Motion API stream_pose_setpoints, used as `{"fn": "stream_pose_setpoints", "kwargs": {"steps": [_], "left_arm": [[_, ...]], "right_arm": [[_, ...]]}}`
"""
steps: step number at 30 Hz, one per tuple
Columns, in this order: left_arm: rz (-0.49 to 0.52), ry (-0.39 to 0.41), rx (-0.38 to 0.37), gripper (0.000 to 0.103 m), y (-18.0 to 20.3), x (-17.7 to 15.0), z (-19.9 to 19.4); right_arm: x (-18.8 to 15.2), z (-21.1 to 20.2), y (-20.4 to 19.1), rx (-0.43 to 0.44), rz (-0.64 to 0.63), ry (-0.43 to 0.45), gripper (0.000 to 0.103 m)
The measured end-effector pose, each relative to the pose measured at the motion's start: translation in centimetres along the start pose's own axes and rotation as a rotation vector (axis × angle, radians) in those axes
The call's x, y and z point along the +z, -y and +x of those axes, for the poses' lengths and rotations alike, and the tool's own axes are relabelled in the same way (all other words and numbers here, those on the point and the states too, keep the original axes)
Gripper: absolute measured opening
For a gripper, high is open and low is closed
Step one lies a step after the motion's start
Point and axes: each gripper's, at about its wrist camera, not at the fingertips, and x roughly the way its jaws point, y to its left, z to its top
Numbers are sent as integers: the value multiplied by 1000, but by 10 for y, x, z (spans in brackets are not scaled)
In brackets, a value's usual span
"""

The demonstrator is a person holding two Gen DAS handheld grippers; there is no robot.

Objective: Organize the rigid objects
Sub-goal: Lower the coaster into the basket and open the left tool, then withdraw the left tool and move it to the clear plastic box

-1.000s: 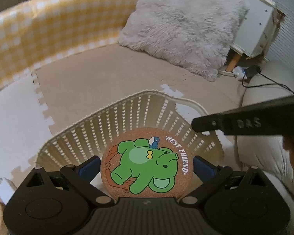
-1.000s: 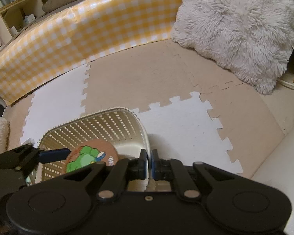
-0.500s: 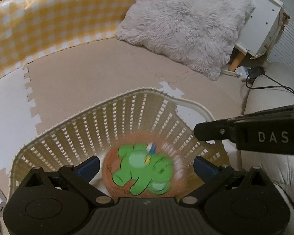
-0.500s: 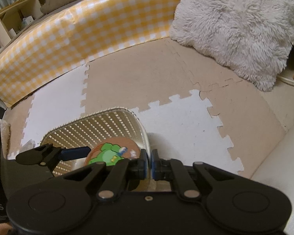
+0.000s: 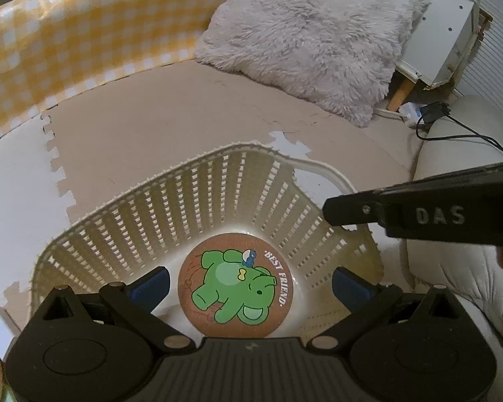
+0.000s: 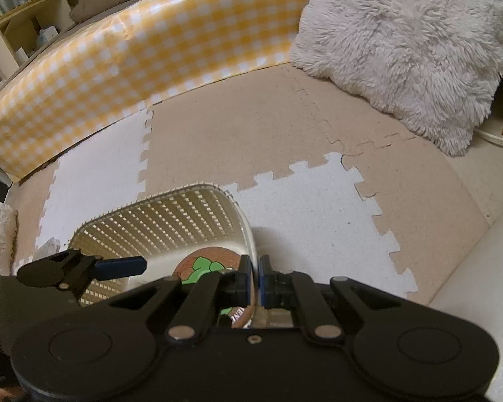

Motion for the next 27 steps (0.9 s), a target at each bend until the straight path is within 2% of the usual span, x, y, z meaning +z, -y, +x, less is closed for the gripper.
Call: {"fn": "stream_pose_setpoints", "kwargs": {"steps": [11, 20, 27], "left_arm": [[46, 49, 8, 102, 6, -5, -52], [93, 138, 7, 102, 12, -19, -109], [79, 203, 49, 103, 9, -33, -149]], "right_arm": [[0, 0, -1, -2, -13, 7, 5], [-1, -1, -4, -17, -26, 15, 5], [-2, -1, -7, -35, -44, 24, 5]]}}
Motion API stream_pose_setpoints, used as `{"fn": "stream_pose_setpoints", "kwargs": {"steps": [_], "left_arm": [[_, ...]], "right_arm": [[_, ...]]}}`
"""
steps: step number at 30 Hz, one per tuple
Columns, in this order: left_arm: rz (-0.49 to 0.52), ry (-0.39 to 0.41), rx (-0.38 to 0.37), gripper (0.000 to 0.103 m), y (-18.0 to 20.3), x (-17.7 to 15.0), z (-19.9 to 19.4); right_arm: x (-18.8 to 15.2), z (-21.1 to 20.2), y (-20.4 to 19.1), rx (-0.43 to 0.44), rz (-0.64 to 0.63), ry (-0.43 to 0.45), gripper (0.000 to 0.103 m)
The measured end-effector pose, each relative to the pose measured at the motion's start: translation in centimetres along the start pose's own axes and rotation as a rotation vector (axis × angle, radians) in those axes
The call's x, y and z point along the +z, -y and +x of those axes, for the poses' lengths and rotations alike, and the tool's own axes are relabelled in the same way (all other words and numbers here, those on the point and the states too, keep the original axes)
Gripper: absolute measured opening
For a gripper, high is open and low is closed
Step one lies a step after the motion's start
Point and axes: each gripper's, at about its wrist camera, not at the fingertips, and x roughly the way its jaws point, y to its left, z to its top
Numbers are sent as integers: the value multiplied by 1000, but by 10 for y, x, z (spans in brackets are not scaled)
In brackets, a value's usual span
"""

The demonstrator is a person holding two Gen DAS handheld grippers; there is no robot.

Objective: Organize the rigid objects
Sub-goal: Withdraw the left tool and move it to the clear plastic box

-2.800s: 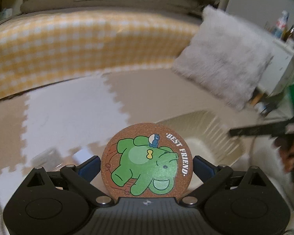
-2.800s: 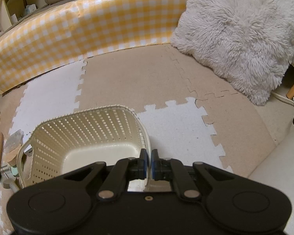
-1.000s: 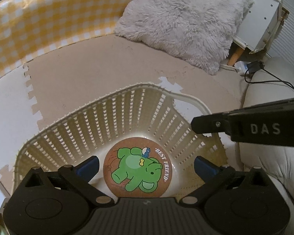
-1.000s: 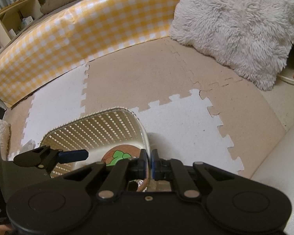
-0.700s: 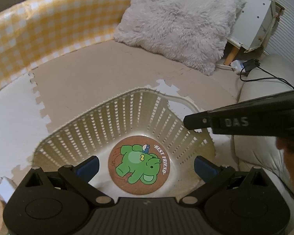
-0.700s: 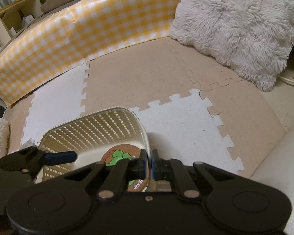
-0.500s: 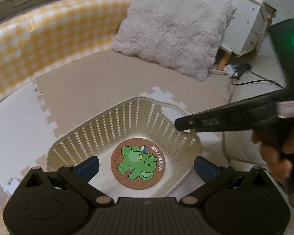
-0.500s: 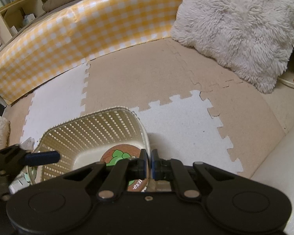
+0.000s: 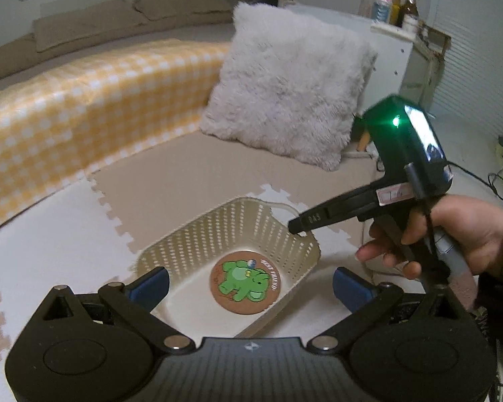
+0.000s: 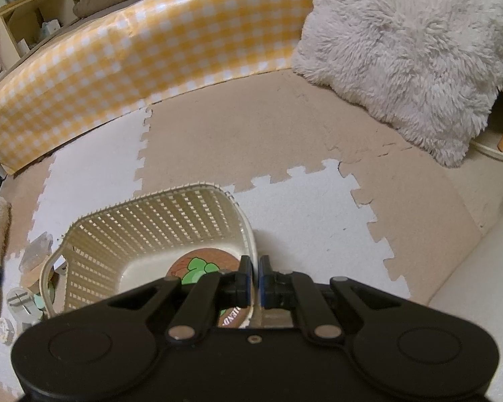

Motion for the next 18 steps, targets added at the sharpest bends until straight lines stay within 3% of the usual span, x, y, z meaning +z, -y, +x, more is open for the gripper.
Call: {"fn": "stream_pose_setpoints", "kwargs": {"steps": [10, 18], "left_arm": [[-121, 106, 173, 103, -35, -3, -47], [-279, 132, 322, 103, -93, -16, -57]], "right_arm": [[0, -1, -1, -12, -12, 1, 5], [0, -2, -1, -16, -17, 0, 5]]}}
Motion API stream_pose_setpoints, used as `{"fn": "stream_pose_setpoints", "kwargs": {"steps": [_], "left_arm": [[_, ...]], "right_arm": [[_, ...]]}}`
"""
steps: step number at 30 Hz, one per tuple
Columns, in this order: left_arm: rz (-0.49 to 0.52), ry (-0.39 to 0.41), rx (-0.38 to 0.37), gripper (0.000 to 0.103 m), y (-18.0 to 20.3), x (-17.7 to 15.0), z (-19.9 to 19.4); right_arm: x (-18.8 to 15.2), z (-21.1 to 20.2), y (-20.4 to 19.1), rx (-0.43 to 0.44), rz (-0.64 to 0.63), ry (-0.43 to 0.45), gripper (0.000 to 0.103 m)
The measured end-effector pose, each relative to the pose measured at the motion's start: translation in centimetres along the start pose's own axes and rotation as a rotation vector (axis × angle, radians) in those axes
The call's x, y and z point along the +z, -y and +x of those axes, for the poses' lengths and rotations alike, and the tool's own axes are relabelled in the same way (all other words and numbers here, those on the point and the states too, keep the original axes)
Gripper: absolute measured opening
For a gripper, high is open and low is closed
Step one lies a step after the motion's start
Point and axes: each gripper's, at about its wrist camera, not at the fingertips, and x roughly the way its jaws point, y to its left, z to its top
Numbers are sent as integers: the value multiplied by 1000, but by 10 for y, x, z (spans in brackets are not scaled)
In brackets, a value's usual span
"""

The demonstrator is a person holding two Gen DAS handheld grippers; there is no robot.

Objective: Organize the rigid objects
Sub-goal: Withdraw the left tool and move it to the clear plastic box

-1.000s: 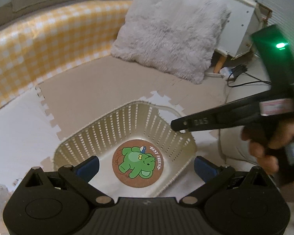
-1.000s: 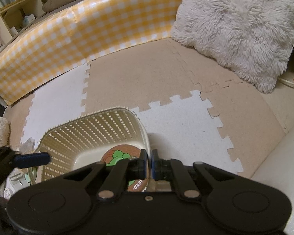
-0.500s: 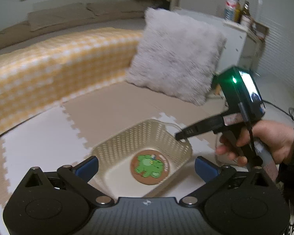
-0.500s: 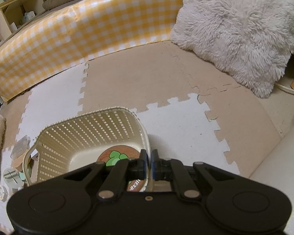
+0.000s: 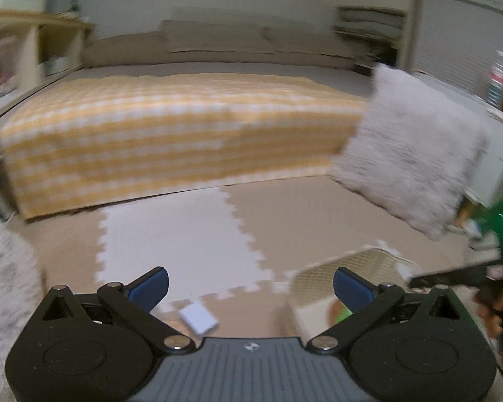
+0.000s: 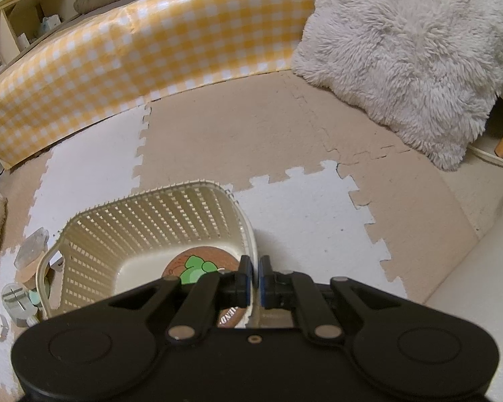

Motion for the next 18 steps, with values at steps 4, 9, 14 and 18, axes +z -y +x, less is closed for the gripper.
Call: {"fn": "stream_pose_setpoints", "kwargs": {"steps": [4, 9, 14, 18], "left_arm": [[-84, -12, 70, 103, -33, -2, 11], [-216, -47, 117, 103, -72, -7, 31], [-322, -133, 159, 103, -97, -12, 58], [-405, -195, 157, 103, -111, -16, 79]], "right_arm": [[0, -1, -1, -3, -2, -1, 5], [0, -2, -1, -7, -7, 1, 6], [0, -3, -2, -9, -9, -2, 6], [0, -2, -3, -18, -17, -9, 6]]}}
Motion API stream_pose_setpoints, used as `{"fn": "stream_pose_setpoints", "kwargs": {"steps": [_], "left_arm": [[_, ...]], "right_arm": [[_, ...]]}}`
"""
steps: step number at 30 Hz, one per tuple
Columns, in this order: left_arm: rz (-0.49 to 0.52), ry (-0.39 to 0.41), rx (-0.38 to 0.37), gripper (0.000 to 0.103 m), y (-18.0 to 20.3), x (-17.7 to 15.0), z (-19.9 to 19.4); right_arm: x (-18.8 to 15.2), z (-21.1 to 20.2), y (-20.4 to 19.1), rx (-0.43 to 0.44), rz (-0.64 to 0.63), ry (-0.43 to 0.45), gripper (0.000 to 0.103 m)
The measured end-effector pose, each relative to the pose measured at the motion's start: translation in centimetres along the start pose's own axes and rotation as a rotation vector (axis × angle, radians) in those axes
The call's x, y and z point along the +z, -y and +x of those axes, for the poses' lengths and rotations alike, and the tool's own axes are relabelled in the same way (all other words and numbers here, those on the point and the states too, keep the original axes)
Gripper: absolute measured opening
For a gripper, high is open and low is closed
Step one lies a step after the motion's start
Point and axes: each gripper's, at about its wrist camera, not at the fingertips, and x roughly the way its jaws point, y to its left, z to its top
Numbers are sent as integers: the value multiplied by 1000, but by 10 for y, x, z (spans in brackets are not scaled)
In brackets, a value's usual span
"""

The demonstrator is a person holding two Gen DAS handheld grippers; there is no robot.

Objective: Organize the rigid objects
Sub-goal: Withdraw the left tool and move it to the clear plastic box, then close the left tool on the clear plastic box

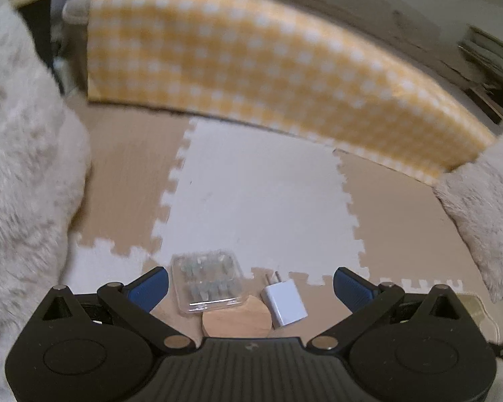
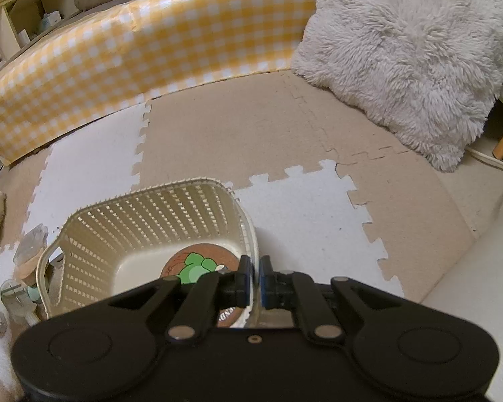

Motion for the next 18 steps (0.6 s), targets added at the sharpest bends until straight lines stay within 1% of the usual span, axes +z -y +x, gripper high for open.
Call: {"fn": "stream_pose_setpoints", "kwargs": {"steps": [6, 11, 15, 18], "left_arm": [[-60, -47, 43, 103, -11, 1, 32], [-105, -75, 48, 100, -18, 3, 51], [-76, -86, 65, 96, -13, 3, 65], [-39, -99, 99, 91, -9, 0, 78]], "right_arm": [[0, 0, -2, -10, -5, 1, 5], [1, -1, -3, -14, -3, 0, 5], [2, -1, -3, -17, -5, -3, 5], [2, -1, -4, -17, -8, -5, 5]]}}
